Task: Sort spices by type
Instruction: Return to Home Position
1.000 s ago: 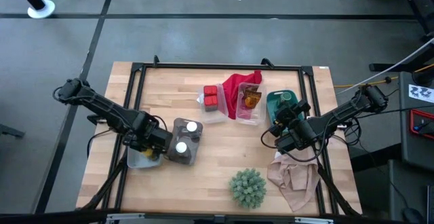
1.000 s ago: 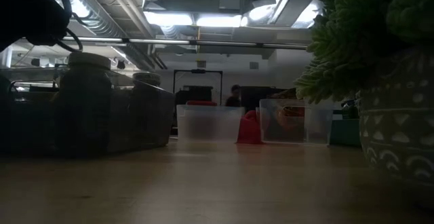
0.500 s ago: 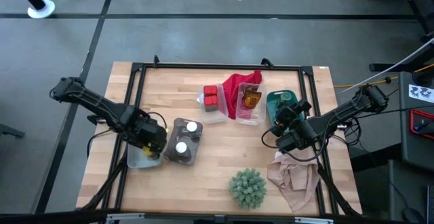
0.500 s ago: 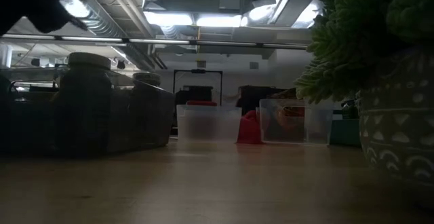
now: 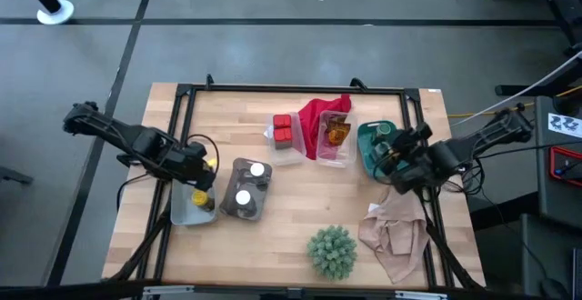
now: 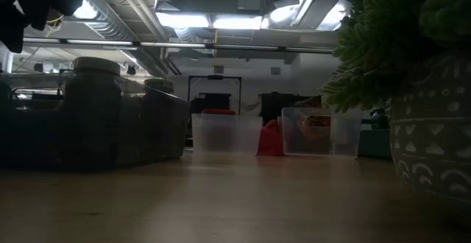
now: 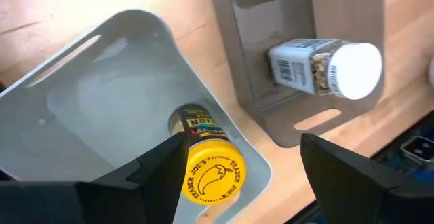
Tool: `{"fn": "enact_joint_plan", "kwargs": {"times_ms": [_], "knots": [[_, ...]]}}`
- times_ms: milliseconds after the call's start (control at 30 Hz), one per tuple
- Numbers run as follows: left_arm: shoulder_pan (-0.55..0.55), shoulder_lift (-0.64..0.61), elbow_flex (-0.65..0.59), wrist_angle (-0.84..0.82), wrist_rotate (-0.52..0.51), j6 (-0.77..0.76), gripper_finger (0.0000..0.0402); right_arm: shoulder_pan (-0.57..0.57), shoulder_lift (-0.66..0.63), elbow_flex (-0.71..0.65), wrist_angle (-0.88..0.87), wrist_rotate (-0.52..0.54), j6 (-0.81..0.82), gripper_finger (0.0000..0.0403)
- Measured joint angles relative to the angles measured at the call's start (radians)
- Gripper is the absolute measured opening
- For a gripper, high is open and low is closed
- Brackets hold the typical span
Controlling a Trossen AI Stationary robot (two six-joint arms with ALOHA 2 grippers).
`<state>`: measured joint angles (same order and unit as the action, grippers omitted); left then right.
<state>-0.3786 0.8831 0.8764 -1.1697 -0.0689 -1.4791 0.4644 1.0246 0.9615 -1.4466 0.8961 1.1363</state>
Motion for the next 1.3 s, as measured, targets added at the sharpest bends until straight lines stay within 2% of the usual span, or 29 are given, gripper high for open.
{"fn": "enact_joint_plan", "kwargs": {"times_ms": [233, 333, 400, 467, 567, 633, 733, 833, 967, 1033, 1167, 1300], "knots": [[0.0, -0.017, 0.0, 0.004, -0.002, -0.03, 0.0267, 0.0, -0.149, 0.0, -0.003, -0.032, -0.02, 0.0243], [0.0, -0.017, 0.0, 0.0, -0.046, 0.068, 0.0267, 0.0, -0.198, 0.0, -0.002, -0.088, -0.02, 0.0243], [0.005, -0.017, 0.0, 0.002, -0.146, 0.147, 0.0267, 0.0, -0.221, 0.0, 0.004, -0.121, -0.018, 0.0243], [0.006, -0.017, 0.0, 0.024, -0.293, 0.28, 0.0267, 0.0, -0.231, 0.0, 0.006, -0.126, -0.017, 0.0243], [0.012, -0.017, 0.0, 0.129, -0.494, 0.519, 0.0267, 0.0, -0.231, 0.0, 0.008, -0.051, -0.102, 0.0243], [0.025, -0.017, 0.0, 0.207, -0.578, 0.65, 0.0267, 0.0, -0.231, 0.0, 0.033, 0.023, -0.147, 0.0243], [0.061, -0.017, 0.0, 0.295, -0.627, 0.81, 0.0267, 0.0, -0.236, 0.0, 0.092, 0.056, -0.21, 0.0243], [0.114, -0.017, 0.0, 0.369, -0.631, 0.929, 0.0267, 0.0, -0.254, 0.0, 0.183, 0.043, -0.294, 0.0243], [0.186, -0.018, -0.023, 0.503, -0.604, 1.072, 0.0267, 0.0, -0.274, -0.006, 0.37, -0.024, -0.496, 0.0243], [0.223, -0.03, -0.082, 0.646, -0.539, 1.161, 0.0267, 0.0, -0.291, -0.03, 0.496, -0.049, -0.608, 0.0243], [0.306, -0.071, -0.237, 0.95, -0.309, 1.303, 0.0267, 0.0, -0.34, -0.096, 0.706, -0.123, -0.77, 0.0243], [0.388, -0.138, -0.357, 1.069, -0.204, 1.299, 0.0267, 0.0, -0.405, -0.156, 0.758, -0.155, -0.787, 0.0243]]}}
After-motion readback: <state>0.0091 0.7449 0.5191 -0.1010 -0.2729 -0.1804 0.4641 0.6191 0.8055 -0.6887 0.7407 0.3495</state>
